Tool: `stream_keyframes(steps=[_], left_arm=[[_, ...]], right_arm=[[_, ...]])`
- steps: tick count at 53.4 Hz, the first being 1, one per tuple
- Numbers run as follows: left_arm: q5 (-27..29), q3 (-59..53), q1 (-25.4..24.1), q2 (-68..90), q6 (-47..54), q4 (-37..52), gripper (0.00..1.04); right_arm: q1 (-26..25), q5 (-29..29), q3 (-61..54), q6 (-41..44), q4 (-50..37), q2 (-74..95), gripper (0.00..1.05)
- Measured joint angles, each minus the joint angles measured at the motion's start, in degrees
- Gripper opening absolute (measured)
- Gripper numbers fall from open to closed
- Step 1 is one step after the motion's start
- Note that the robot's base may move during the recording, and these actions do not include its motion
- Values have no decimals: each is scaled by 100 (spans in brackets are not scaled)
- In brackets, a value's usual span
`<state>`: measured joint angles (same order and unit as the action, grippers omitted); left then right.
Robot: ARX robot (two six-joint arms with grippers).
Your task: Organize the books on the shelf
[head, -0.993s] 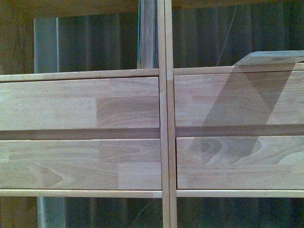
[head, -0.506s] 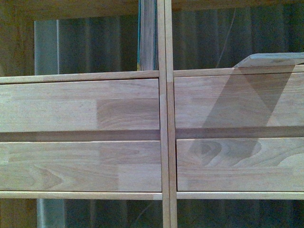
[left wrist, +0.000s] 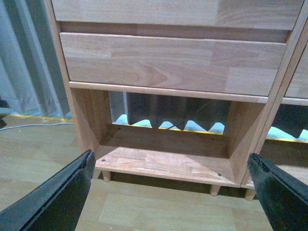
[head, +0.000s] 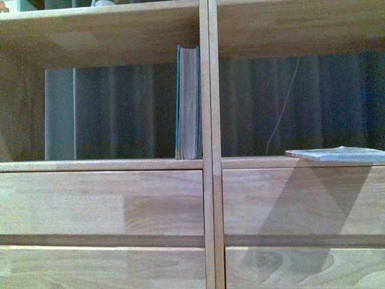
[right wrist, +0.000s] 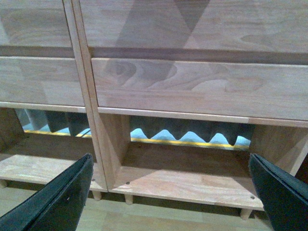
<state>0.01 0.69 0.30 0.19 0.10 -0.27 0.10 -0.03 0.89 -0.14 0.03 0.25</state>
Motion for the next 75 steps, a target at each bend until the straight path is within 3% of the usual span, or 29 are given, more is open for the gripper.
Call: stream_keyframes(steps=[15, 19, 24, 37, 45, 57, 75], left_arm=[[0, 0, 0, 0, 2, 0, 98], [-2, 0, 0, 0, 2, 0, 98], [0, 0, 0, 0, 2, 0, 98], [0, 0, 0, 0, 2, 0, 98], [0, 0, 0, 0, 0, 0, 98], [0, 0, 0, 0, 2, 0, 98], [0, 0, 0, 0, 0, 0, 98]], right_arm=[[-2, -7, 0, -2, 0, 0, 98], [-476, -1510, 76, -782, -177, 323, 98], [-612, -2210, 619, -1814, -1036, 1314, 98], [-83, -1676, 2782, -3464, -3279, 4830, 98], [-70, -1163, 4085, -5154, -3888, 7237, 98], [-114, -538, 5010, -6457, -4000, 8854, 98], [-160, 55, 5982, -6802, -3884, 10043, 98]])
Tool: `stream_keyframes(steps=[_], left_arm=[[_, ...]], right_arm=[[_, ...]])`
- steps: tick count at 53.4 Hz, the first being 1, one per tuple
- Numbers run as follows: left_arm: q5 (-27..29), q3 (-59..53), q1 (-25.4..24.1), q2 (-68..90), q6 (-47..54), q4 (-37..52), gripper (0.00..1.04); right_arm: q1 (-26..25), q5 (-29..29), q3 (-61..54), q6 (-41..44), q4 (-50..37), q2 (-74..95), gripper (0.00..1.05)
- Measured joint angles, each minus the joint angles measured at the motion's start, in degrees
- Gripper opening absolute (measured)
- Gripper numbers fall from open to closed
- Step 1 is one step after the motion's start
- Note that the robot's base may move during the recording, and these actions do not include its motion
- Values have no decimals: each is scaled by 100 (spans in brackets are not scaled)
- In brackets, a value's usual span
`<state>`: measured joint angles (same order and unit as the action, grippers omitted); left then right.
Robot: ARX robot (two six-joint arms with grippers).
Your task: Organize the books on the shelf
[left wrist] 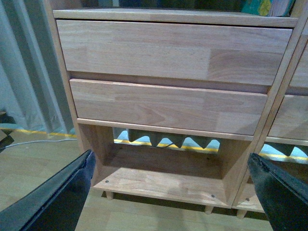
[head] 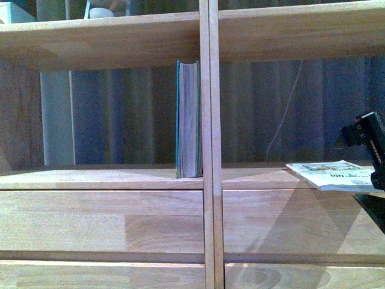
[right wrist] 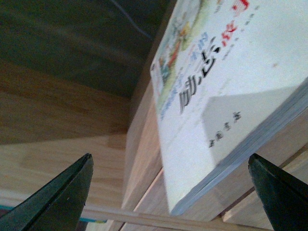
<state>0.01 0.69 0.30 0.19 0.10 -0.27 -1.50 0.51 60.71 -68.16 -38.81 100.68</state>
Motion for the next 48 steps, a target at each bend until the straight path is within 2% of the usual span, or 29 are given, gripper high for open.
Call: stream_keyframes(steps=[34, 43, 48], left_arm=[[0, 0, 0, 0, 0, 0, 98], [0, 0, 0, 0, 2, 0, 98], [0, 0, 0, 0, 0, 0, 98]], right_arm=[[-221, 450, 1207, -179, 522, 1008, 98], [-181, 579, 1631, -302, 831, 1147, 73], [-166, 599, 1755, -306, 872, 1178, 55]])
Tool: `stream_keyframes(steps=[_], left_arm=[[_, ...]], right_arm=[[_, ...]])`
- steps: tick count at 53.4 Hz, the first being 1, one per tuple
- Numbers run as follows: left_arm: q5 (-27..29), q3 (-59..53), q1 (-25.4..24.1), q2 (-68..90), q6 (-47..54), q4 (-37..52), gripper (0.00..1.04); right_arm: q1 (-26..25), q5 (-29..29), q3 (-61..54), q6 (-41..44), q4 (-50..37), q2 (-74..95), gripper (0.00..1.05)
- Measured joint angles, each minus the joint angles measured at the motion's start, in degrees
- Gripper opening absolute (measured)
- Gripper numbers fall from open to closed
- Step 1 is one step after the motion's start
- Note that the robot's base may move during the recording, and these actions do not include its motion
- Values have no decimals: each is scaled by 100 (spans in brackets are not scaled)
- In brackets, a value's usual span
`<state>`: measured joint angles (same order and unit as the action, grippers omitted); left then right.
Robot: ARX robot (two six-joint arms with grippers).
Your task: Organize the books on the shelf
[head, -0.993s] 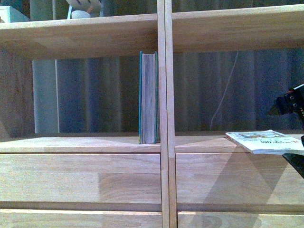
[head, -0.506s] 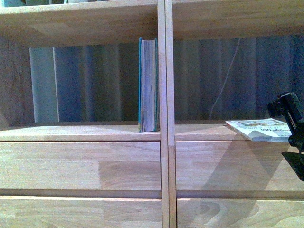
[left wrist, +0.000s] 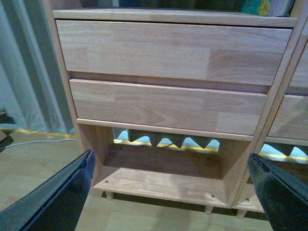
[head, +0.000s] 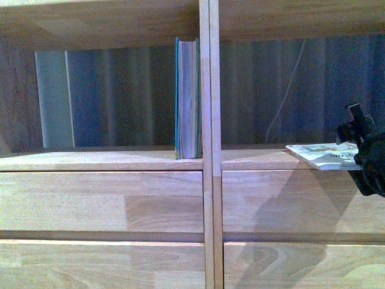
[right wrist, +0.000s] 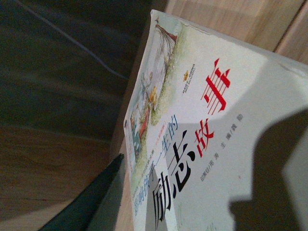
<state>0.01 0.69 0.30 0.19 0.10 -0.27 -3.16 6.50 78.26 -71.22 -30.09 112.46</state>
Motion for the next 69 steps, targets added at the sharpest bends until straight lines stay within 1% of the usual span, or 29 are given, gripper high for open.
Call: stream_keyframes(steps=[5, 9, 14, 25, 26, 28, 29, 30, 31, 32, 33, 34, 37, 40, 44, 48, 54, 60, 65, 69], left_arm=[[0, 0, 0, 0, 2, 0, 98], [0, 0, 0, 0, 2, 0, 98], [0, 0, 0, 0, 0, 0, 98], [-4, 0, -9, 2, 0, -2, 98], [-133, 4, -35, 20, -4, -22, 98], [-881, 72, -299, 153, -13, -197, 98], [-1071, 92, -382, 210, -15, -203, 98], [-1460, 127, -551, 350, -26, -195, 98], [-1639, 151, -632, 426, -33, -184, 98], [-1941, 197, -782, 584, -48, -133, 98], [-2083, 223, -855, 660, -61, -92, 98], [-2339, 286, -999, 815, -90, 17, 98], [-2979, 568, -1399, 1285, -203, 498, 98], [-3390, 962, -1757, 1814, -363, 1156, 98], [-3696, 1403, -2039, 2402, -612, 1790, 98], [-3873, 1875, -2229, 3032, -986, 2334, 98], [-4011, 2597, -2304, 3995, -1541, 2863, 98], [-4087, 3375, -2190, 4924, -2083, 2988, 98], [-4103, 4050, -1908, 5639, -2566, 2900, 98], [-4142, 4675, -1499, 6210, -3099, 2848, 98]], right_arm=[[0, 0, 11, -31, 13, 2, 41], [-2, -7, -13, -87, -37, 2, 27], [-17, -35, -111, -131, -142, -2, 15], [-94, -208, -426, -450, -348, -140, 15], [-98, -219, -448, -461, -361, -153, 15], [-136, -295, -540, -544, -420, -219, 15], [-142, -306, -566, -557, -428, -236, 15], [-162, -330, -610, -590, -463, -271, 15], [-166, -348, -634, -614, -474, -293, 15], [-179, -387, -678, -634, -505, -339, 15], [-186, -413, -699, -654, -520, -352, 15], [-203, -479, -743, -682, -555, -398, 15], [-254, -619, -868, -761, -651, -533, 15], [-308, -761, -979, -841, -704, -730, 15], [-350, -905, -1071, -870, -754, -979, 15], [-361, -1071, -1161, -863, -798, -1276, 15], [-358, -1414, -1283, -763, -898, -1727, 15], [-319, -1751, -1344, -603, -1005, -2114, 15], [-245, -1982, -1377, -476, -1121, -2406, 15], [-129, -2177, -1410, -306, -1228, -2673, 15]])
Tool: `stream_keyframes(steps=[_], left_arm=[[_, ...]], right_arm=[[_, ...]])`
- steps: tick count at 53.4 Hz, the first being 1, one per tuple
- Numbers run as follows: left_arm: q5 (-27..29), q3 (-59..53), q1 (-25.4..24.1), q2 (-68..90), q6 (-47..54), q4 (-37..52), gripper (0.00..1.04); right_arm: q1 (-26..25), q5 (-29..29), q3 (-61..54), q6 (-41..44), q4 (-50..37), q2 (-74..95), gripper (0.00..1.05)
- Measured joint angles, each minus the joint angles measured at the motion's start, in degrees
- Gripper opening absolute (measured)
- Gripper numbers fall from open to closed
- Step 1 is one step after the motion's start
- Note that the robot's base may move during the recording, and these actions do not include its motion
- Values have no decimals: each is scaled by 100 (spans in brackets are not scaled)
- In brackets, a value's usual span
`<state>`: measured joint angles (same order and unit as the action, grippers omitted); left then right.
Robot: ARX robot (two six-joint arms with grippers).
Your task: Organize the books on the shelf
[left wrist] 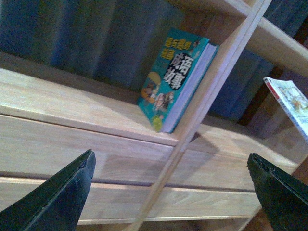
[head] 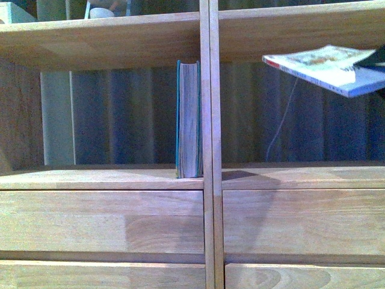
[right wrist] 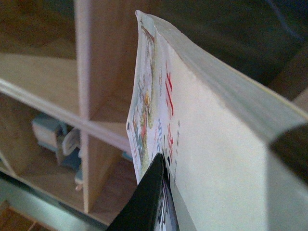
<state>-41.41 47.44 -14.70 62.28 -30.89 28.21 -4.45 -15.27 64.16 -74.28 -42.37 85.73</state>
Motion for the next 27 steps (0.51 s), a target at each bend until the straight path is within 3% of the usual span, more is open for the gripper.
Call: stream_keyframes(steps=[13, 27], left_arm=[[-42, 1296, 1506, 970, -1329, 437, 98], [282, 1781, 2859, 1523, -1484, 581, 98]], right_arm=[[525, -413, -46, 402, -195, -522, 15], [1108, -511, -348, 507, -376, -758, 15]])
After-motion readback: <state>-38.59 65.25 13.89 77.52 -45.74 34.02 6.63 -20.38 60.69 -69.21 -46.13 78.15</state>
